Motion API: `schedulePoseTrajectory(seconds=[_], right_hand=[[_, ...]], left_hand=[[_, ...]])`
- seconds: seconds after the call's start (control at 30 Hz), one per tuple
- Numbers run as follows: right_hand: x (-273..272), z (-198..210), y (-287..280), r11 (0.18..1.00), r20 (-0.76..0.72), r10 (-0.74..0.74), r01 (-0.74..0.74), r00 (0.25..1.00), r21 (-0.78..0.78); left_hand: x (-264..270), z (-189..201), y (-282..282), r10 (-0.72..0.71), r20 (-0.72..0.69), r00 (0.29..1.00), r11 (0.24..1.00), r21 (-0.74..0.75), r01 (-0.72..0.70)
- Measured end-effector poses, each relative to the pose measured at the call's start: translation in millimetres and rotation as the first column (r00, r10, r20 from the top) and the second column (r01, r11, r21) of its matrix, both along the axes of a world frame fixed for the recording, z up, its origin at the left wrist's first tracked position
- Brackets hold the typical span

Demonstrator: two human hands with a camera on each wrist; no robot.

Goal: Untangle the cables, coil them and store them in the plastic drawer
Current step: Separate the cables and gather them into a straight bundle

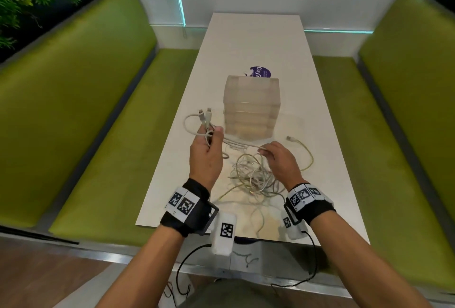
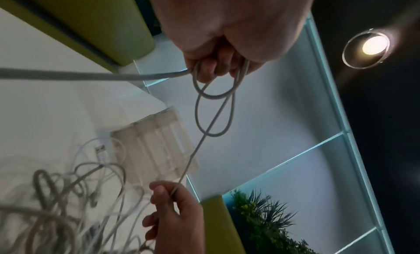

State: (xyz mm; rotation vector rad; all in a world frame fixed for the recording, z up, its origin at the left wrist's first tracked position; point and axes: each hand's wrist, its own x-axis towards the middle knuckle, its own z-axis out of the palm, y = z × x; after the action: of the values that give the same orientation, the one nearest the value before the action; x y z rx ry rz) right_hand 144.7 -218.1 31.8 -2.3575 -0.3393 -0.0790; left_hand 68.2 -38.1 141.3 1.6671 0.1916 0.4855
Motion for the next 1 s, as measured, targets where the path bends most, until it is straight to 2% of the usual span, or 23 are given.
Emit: schedulePoseTrajectory(seconds=[0.13,0.2,0.33,0.4,0.47,0.6,0.7,0.77,0.87,0.93,1.0], right_hand=[[7.8,0.9,-6.0,0.998,-0.004,-0.058,0.058,0.998,0.008],[9.9,-0.3,-10.0,0.996,-0.008,-0.081,0.081,0.997,0.037],[3.1,8.9,-3.5,0.990,0.009,-0.005,0.004,1.000,0.144],[-2.3,14.2,2.1,0.996,0.064,0.029,-0.034,0.998,0.088],[-7.7,17.2,5.2,0.998,0.099,0.054,-0.058,0.994,0.035],[-13.6,17.3,8.0,0.980,0.151,0.109,-0.081,0.983,-0.182],[-13.1,20.0,9.9,0.994,0.151,0.065,-0.050,0.986,-0.101],[-13.6,24.0,10.9,0.999,0.193,0.031,-0.027,0.981,-0.024],[-15.0,32.2,11.2,0.999,0.172,0.036,-0.040,0.984,0.021],[-14.3,36.5,8.2,0.995,0.126,0.076,-0.083,0.989,0.055],[-15.9,44.2,2.9,0.979,0.034,0.110,-0.114,0.993,0.169]], left_hand=[[-2.0,9.0,17.2,0.069,0.041,0.997,0.996,-0.067,-0.066],[-1.7,10.0,22.3,0.059,0.026,0.998,0.996,-0.071,-0.057],[5.7,-4.3,11.5,-0.106,-0.168,0.980,0.981,0.143,0.130],[10.5,-18.4,-2.1,-0.177,-0.297,0.938,0.940,0.233,0.251],[15.2,-32.2,-15.8,-0.221,-0.391,0.893,0.904,0.262,0.338],[19.9,-42.6,-37.3,-0.325,-0.436,0.839,0.904,0.119,0.411],[21.7,-43.3,-42.7,-0.302,-0.458,0.836,0.904,0.141,0.404],[21.7,-42.4,-43.2,-0.309,-0.484,0.818,0.870,0.204,0.449],[17.7,-34.8,-38.8,-0.314,-0.452,0.835,0.851,0.256,0.459],[12.5,-32.9,-28.5,-0.328,-0.414,0.849,0.865,0.230,0.446],[4.9,-31.8,-14.3,-0.361,-0.402,0.842,0.877,0.160,0.453]])
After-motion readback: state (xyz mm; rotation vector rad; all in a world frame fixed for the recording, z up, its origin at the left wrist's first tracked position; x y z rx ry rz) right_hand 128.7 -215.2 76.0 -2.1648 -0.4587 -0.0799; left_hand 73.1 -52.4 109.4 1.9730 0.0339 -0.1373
